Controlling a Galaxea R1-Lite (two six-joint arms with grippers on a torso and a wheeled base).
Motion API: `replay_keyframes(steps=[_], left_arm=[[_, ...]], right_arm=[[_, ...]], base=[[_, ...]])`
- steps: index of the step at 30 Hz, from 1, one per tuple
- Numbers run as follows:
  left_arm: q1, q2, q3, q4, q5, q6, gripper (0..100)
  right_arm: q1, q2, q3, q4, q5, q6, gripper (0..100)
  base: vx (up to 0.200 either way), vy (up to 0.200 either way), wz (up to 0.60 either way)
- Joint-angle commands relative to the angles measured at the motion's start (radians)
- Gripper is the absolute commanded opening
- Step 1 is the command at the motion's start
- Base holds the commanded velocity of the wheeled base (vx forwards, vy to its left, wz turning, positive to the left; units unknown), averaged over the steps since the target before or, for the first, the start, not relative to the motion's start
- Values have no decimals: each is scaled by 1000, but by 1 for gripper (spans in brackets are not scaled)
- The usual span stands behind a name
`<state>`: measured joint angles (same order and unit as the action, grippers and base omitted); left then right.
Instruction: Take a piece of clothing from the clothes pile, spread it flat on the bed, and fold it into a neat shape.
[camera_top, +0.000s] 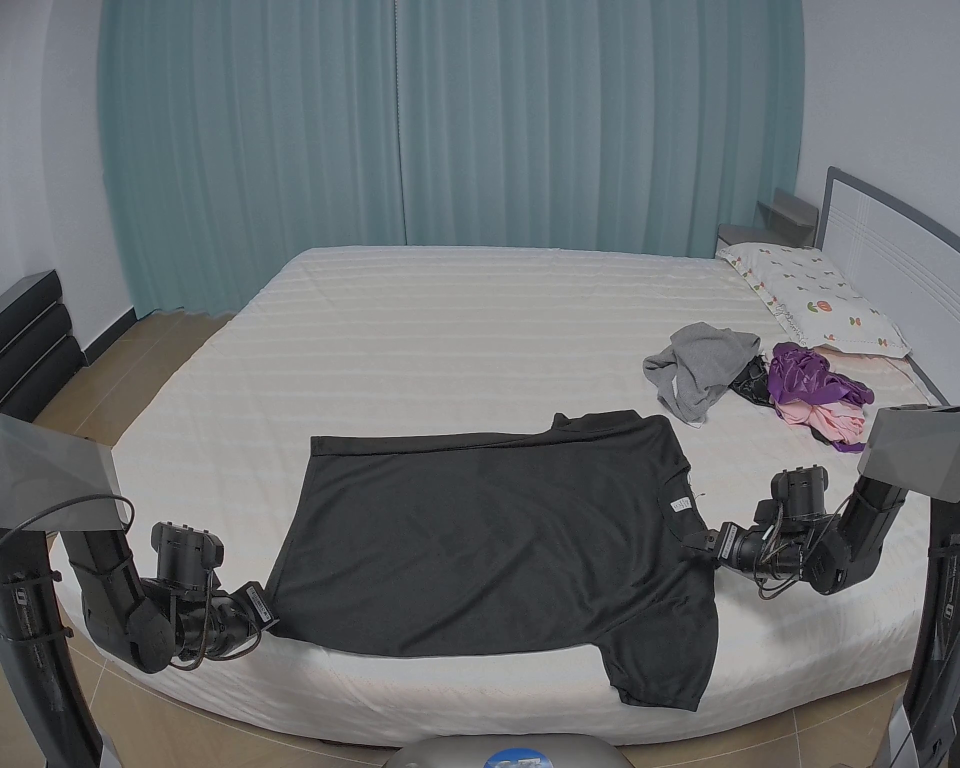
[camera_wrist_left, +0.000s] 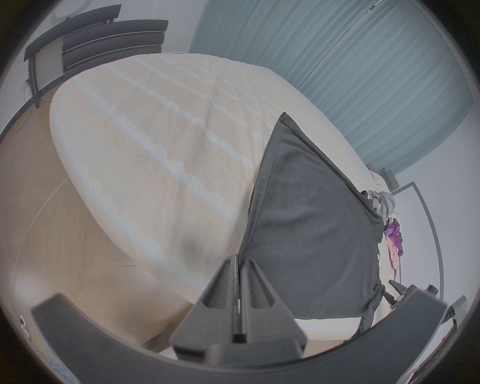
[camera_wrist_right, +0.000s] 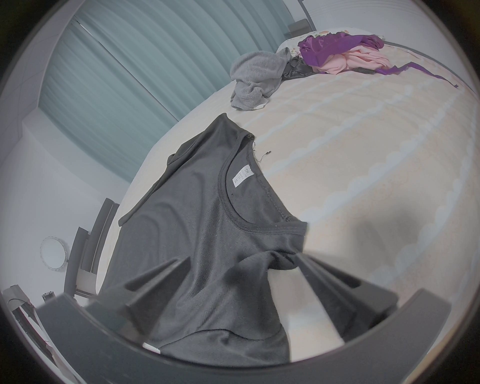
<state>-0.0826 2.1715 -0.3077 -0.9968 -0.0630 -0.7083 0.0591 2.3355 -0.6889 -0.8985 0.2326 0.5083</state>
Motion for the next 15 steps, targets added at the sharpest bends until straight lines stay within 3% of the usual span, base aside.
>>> replay_keyframes(steps=[1,7,15], left_arm=[[0,-1,1,0,0,0,0],[1,-1,1,0,2,-3,0],[0,-7,9,0,0,-13,0]], right_arm=[[-12,-79,63,-8,10,-1,100],[8,-120,246,-45,67,-36,100],[37,1,428,-329,71,-33,100]], base=[[0,0,0],[0,0,0],[0,0,0]])
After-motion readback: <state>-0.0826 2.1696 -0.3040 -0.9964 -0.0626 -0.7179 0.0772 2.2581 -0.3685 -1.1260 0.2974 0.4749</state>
